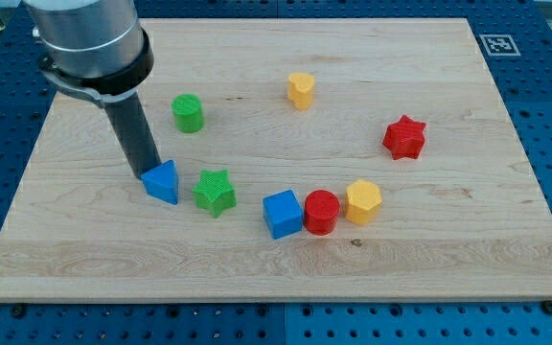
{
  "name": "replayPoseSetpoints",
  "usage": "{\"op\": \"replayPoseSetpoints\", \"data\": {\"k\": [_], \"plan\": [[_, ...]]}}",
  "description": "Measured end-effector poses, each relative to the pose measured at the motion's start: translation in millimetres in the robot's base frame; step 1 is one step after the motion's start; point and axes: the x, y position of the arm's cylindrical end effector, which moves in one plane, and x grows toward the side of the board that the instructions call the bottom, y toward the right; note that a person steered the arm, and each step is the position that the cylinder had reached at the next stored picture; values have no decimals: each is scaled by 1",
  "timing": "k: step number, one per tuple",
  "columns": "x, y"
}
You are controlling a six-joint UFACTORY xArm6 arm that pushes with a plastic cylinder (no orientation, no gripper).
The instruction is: Place the green star into the green circle
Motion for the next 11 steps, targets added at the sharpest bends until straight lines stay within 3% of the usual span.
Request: {"op": "replayPoseSetpoints", "data": {"k": [2, 4, 6, 11], "plan": [[-26, 25], [-22, 21], [24, 21], [60, 104]]}}
